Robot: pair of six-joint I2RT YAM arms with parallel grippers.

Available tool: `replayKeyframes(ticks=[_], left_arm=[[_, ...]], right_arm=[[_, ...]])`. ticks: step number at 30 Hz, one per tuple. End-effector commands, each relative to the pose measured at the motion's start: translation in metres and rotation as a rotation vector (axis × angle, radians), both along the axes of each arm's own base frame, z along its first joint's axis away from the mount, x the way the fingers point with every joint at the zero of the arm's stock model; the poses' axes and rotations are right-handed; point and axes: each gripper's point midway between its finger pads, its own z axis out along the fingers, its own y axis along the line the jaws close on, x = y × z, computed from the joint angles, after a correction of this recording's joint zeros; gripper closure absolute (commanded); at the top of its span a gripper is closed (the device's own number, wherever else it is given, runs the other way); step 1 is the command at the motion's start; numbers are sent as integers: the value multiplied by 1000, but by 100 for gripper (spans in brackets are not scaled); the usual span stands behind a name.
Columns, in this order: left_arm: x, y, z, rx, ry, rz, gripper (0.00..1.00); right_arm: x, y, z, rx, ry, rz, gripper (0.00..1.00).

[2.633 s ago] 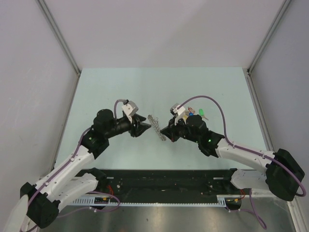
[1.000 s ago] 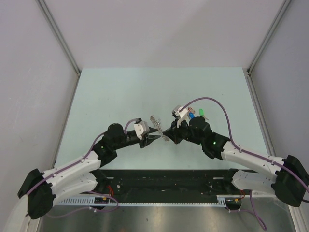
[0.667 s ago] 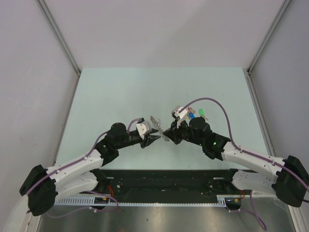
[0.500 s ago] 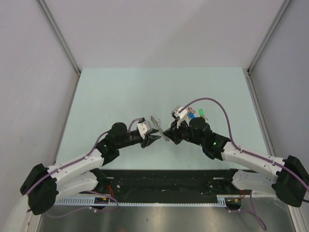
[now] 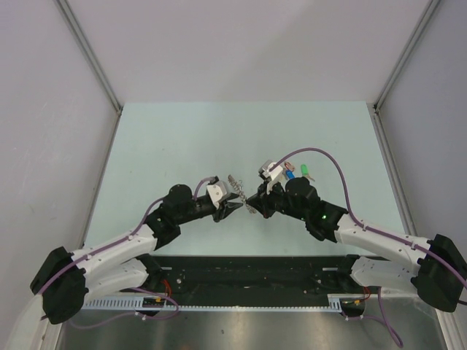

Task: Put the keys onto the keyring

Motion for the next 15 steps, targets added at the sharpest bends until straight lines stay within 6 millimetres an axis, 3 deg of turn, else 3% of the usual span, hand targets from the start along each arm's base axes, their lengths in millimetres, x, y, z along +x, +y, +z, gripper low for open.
replayKeyframes(ticks=[1, 6, 15], left_arm=[[15, 2, 42, -81, -120, 70, 63], [24, 10, 42, -87, -117, 143, 62], [17, 3, 37, -75, -101, 85, 62]], right_arm=[[-2, 7, 23, 59, -62, 24, 100], [-2, 7, 24, 59, -64, 26, 100], [-3, 8, 23, 58, -61, 30, 100]])
